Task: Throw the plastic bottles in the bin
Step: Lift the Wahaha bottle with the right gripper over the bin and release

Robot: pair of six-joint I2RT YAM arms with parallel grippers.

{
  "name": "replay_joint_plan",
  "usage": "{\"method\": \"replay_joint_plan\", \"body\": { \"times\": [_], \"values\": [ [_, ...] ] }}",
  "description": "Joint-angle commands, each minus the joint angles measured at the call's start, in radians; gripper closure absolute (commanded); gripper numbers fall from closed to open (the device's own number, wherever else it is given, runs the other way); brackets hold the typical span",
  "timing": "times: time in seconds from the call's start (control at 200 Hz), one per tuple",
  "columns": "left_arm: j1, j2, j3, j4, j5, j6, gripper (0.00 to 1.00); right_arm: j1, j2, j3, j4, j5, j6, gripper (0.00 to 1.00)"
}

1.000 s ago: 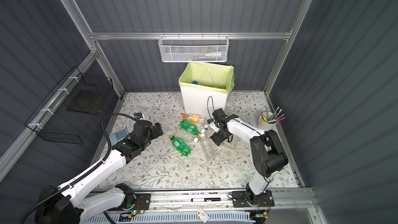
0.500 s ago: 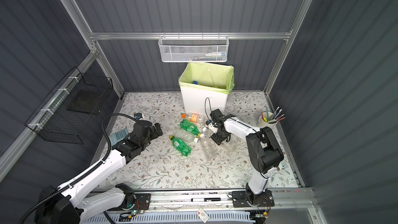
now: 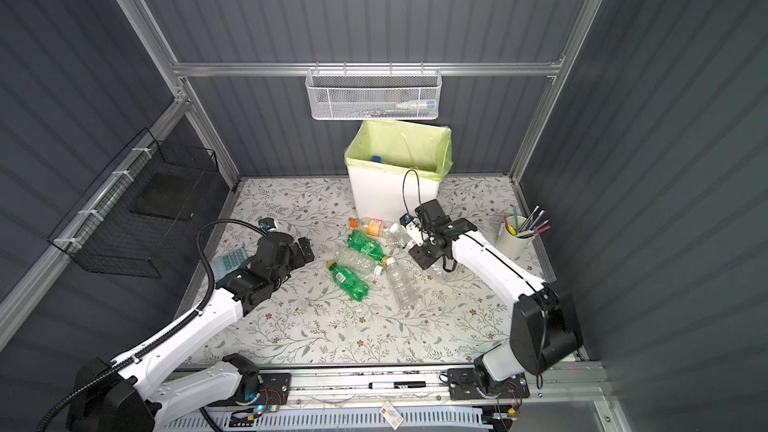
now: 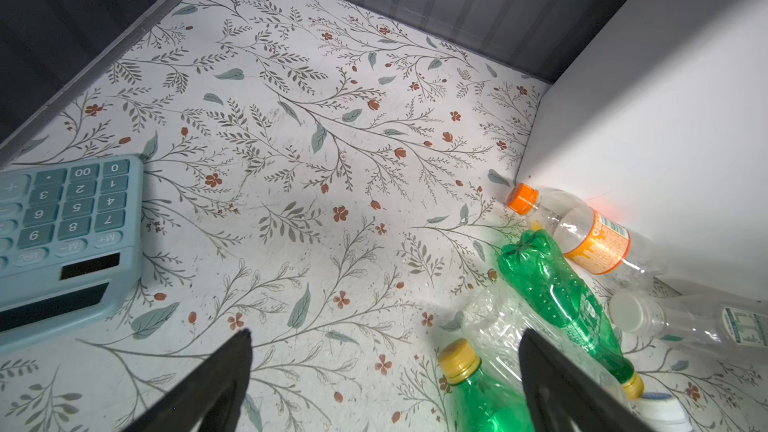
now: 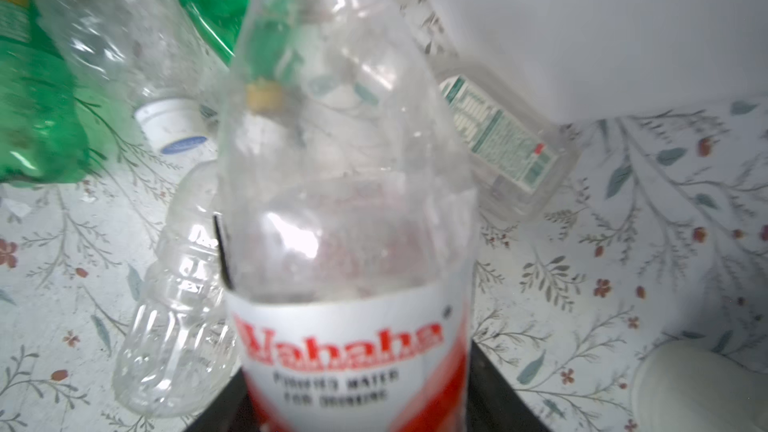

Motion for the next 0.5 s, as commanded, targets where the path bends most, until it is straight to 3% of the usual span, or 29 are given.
{"method": "replay_joint_plan", "body": {
  "times": [0.0,0.18,0.275,0.395,0.495],
  "values": [
    [0.009,-0.007,-0.017,-0.016,0.005,-0.019,0.00,-0.028,-0.136,0.036,0.037,-0.038,0.048,0.45],
    [0.009,0.001,-0.020,-0.005,0.015,-0.025,0.00,-0.105,-0.408,0.081,0.227,-0.001,0.125,0.46],
    [0.011,0.009,-0.022,0.008,0.024,-0.025,0.00,-0.160,-0.501,0.106,0.417,0.033,0.175,0.46],
    [0.011,0.024,-0.020,0.018,0.044,-0.030,0.00,-0.223,-0.525,0.136,0.646,0.048,0.265,0.44],
    [0.011,0.033,-0.020,0.025,0.065,-0.039,0.00,-0.254,-0.451,0.209,0.781,0.036,0.360,0.44]
  ]
}}
